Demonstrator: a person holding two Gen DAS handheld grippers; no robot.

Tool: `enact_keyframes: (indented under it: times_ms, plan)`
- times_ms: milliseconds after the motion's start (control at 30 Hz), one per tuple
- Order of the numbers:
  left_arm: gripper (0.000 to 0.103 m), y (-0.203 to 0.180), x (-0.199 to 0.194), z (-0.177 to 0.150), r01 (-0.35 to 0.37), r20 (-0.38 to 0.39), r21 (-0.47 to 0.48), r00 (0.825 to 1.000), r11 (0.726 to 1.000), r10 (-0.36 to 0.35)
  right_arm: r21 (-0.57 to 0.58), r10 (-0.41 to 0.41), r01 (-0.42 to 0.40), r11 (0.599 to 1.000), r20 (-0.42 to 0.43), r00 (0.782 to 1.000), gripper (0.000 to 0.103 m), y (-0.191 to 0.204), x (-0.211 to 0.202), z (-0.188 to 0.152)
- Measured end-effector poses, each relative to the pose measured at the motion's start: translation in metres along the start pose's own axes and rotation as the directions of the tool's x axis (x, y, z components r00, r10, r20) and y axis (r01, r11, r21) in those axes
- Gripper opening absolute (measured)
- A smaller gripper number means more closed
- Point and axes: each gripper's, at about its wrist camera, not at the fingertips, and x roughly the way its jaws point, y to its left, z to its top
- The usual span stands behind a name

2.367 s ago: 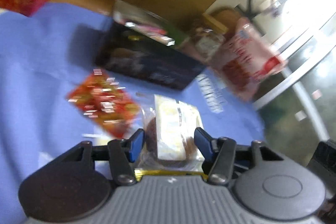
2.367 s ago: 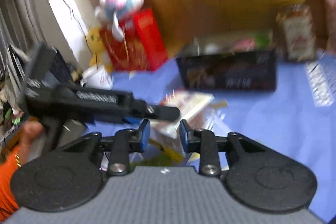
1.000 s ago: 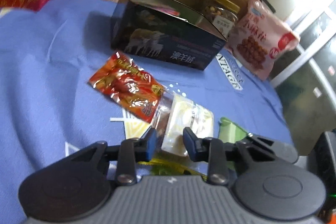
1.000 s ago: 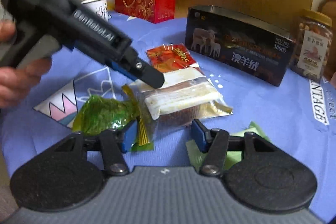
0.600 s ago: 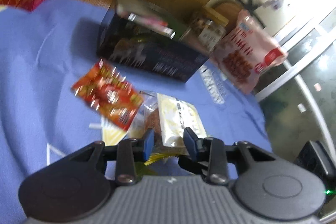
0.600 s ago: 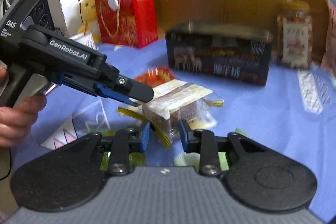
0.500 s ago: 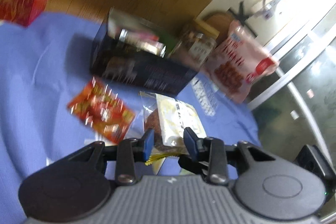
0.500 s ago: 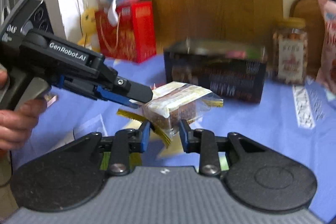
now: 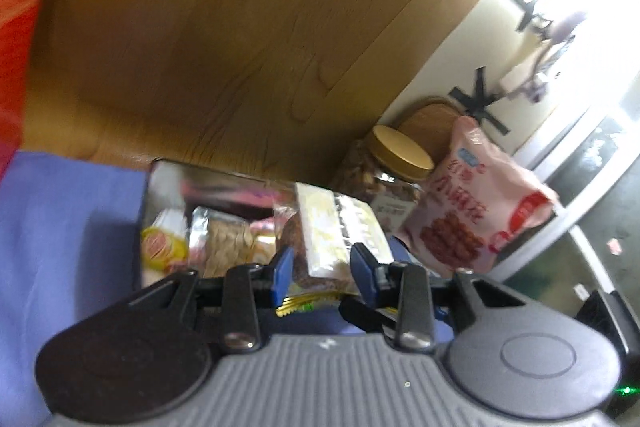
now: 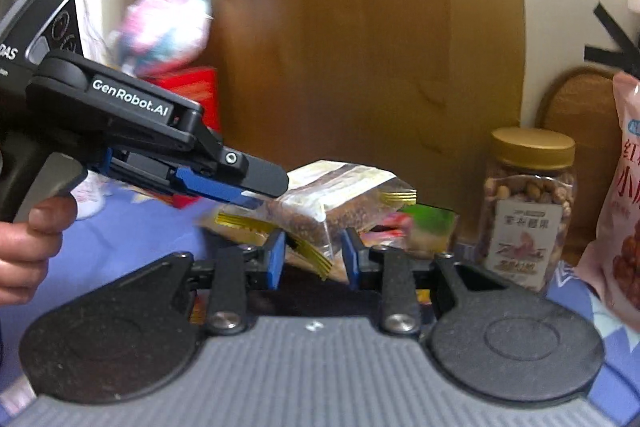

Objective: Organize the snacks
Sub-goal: 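Carry the pastry bag into the black tin and open the left tool, then grasp the red candy packet with the right tool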

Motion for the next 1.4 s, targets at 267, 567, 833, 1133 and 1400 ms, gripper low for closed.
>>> enact_keyframes:
  times_ms: [267, 567, 833, 1133, 1400]
  plan:
    - [0.031, -0.005, 0.032, -0.005, -0.006, -0.034, 0.021, 0.999, 1.000, 0.007, 0.133, -0.078, 0.070, 0.989, 0.053, 0.996, 0.040, -0.044, -0.023, -0.021]
    - [0.041, 0.008, -0.063, -0.042, -0.093, 0.050, 0.098, 0.995, 0.991, 0.088, 0.465, 0.249, -0.187, 0.865, -0.074, 0.966, 0.042, -0.032, -0.048, -0.074]
    - [0.047, 0.076, -0.073, -0.082, -0.248, -0.020, -0.045, 0.969, 0.968, 0.247, 0.632, 0.395, -0.181, 0.753, -0.215, 0.893, 0.042, -0.012, -0.006, -0.091]
    - [0.029, 0.098, -0.045, -0.087, -0.128, -0.162, -0.119, 0.981, 0.985, 0.108, 0.675, 0.391, -0.153, 0.721, -0.215, 0.895, 0.035, -0.008, 0.014, -0.081]
    - [0.003, 0.091, -0.050, -0.108, -0.103, -0.153, -0.164, 0.985, 0.981, 0.078, 0.697, 0.386, -0.152, 0.701, -0.191, 0.903, 0.020, -0.017, 0.014, -0.089]
